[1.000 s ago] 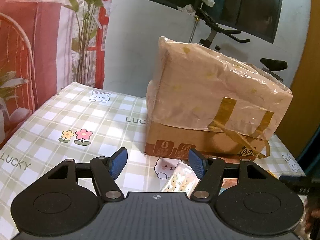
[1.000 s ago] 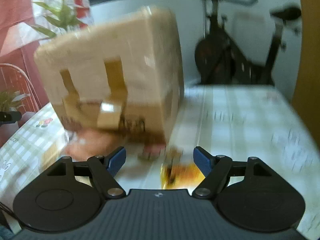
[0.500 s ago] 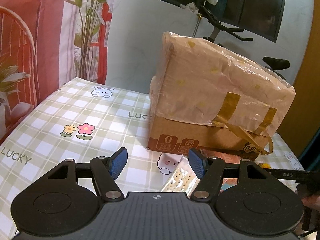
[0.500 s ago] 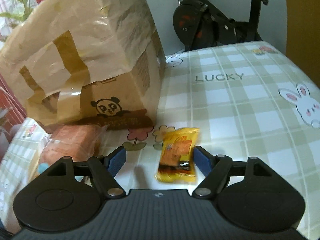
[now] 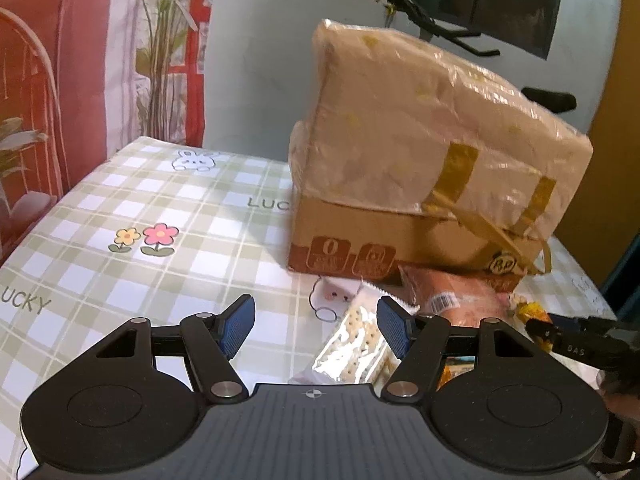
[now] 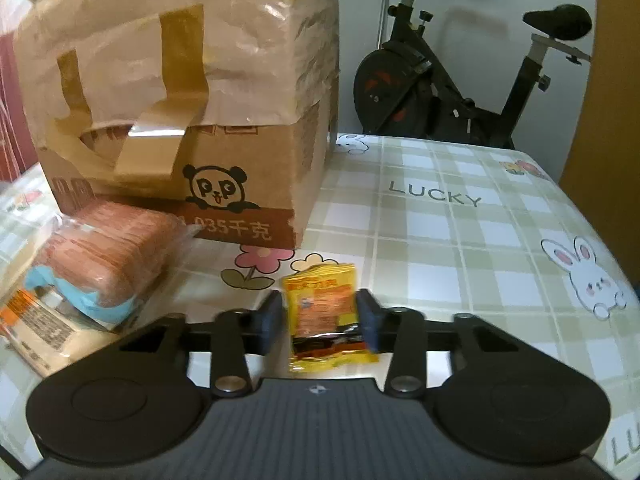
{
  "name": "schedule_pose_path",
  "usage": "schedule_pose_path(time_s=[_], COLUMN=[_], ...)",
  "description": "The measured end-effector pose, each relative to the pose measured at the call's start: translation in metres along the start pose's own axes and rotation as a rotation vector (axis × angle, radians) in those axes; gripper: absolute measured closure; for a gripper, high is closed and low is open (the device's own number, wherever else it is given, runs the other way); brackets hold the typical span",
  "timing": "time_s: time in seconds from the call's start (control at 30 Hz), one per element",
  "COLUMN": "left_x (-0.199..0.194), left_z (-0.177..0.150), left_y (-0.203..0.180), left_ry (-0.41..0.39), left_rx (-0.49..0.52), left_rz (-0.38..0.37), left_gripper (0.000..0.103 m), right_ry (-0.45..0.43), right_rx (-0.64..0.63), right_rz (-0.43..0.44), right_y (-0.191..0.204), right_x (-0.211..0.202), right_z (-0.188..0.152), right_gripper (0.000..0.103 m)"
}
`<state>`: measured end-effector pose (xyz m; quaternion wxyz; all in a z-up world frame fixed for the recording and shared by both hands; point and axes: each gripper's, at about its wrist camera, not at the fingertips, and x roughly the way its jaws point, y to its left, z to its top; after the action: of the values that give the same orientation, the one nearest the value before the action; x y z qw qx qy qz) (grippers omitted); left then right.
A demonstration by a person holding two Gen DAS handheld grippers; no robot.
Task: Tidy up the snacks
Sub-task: 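Grasp the yellow-orange packet with the right gripper while the left grasps the white cracker packet, then carry both packets over the lined box and open both grippers inside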
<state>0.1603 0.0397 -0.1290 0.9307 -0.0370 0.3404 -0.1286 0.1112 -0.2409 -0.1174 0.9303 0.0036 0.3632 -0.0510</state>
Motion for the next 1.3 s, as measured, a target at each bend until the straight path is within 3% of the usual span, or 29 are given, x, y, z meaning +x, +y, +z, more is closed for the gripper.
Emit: schedule_pose_path(time_s=[0.3, 0.6, 0.8, 0.93, 1.0, 1.07, 1.3], left_x=[0.021, 0.053, 0.069, 0.072, 0.070, 0.066, 0.052], left_z=[-0.006, -0.005, -0.014, -0.020, -0.021, -0.024, -0.029], left_y=[-0.009, -0.021, -0.028, -0.021, -0.015, -0.014, -0.011], left_ry=[0.062, 0.108, 0.154, 0.179, 0.174, 0.166, 0.153], left_rx=[0.078, 0.136, 0.172, 0.135, 0.103, 0.101, 0.066], left_rz=[-0.027, -0.085, -0.067, -0.040, -0.039, -0.034, -0.013], left_gripper=[0.033, 0.033, 0.033, 0.033, 0.035, 0.043, 0.046], right_ry=[-0.046, -0.063, -0.062, -0.059, -0.057, -0.056, -0.053], right_rx=[-0.085, -0.049, -0.041, -0.038, -0.040, -0.039, -0.038], right_rz=[0.067, 0.097, 0.105, 0.110, 0.111, 0.112, 0.113], right_y=[0.016, 0.009, 0.007, 0.007, 0.008, 0.008, 0.009], right_x=[-0.009, -0.008, -0.008, -0.008, -0.007, -0.007, -0.006], right_z=[-0.009, -0.009, -0.009, -0.009, -0.009, -0.009, -0.009], right_gripper=[0.067, 0.067, 0.067, 0.067, 0.067, 0.067, 0.067])
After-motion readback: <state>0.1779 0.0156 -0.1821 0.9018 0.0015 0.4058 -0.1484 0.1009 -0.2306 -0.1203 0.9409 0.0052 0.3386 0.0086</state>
